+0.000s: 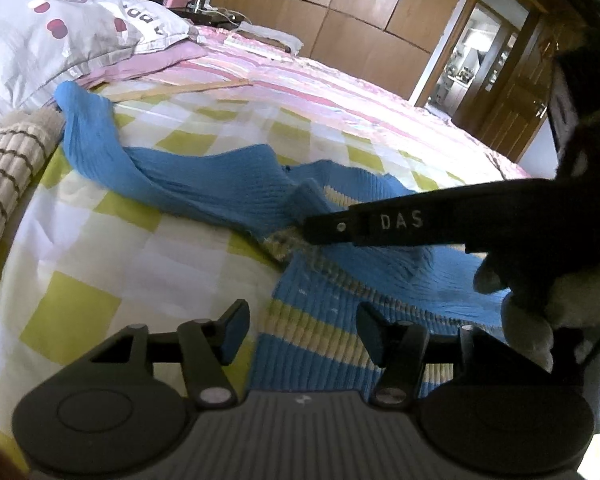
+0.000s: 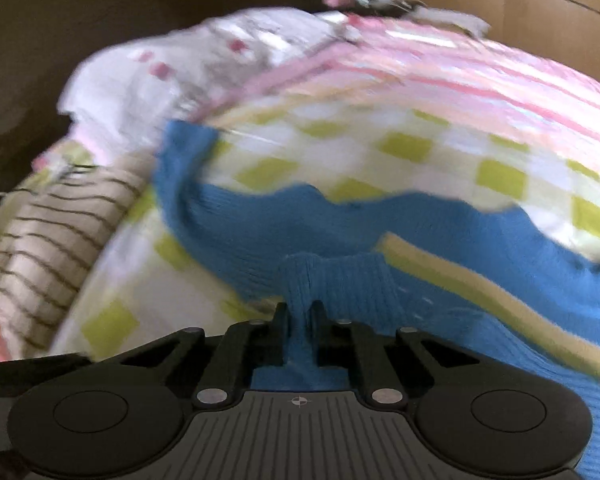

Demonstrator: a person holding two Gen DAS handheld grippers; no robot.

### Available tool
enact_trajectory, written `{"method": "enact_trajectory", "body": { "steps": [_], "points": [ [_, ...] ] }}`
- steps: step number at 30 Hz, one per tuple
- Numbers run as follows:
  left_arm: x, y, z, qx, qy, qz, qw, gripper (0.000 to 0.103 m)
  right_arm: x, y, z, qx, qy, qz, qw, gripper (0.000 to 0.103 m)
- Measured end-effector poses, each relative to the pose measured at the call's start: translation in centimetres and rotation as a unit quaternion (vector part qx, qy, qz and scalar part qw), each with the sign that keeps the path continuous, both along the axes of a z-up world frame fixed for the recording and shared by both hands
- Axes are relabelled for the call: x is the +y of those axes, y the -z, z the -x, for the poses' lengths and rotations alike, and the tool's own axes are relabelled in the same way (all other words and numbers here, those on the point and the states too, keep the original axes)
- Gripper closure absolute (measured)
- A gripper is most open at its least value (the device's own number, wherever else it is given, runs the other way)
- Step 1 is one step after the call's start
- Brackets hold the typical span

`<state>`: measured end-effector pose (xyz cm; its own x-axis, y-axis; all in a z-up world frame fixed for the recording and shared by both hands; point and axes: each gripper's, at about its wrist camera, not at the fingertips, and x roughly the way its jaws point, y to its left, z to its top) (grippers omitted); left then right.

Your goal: Fold small clothes

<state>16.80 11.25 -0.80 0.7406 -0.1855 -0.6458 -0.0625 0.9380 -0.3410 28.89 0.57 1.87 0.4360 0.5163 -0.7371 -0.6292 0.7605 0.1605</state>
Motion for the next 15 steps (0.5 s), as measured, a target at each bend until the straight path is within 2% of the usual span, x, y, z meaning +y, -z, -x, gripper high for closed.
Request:
{"method": "enact_trajectory", "body": {
  "steps": [3, 7, 11, 15],
  "points": [
    [0.0, 0.2, 0.0, 0.002, -0.003, 0.001, 1.0, 0.039, 0.3, -0.1, 0.5, 0.009, -0.022, -0.011, 1.0, 0.086],
    [-0.2, 0.4, -0.1, 0.004, 0.0, -0.004, 1.0, 0.039, -2.1, -0.3, 0.6, 0.006, 0.018, -0.029, 0.999, 0.084],
    [-0.7, 0.5, -0.2, 0.0, 0.006, -0.01, 0.9999, 0.039, -8.6, -1.1, 1.9, -0.005, 0.102, -0.065, 0.993, 0.083],
    [-1.4, 0.6, -0.3, -0.004, 0.01, -0.026, 0.9996, 0.039, -16.2, -1.0, 5.6, -0.073, 0.199, -0.031, 0.977, 0.081]
  ]
}}
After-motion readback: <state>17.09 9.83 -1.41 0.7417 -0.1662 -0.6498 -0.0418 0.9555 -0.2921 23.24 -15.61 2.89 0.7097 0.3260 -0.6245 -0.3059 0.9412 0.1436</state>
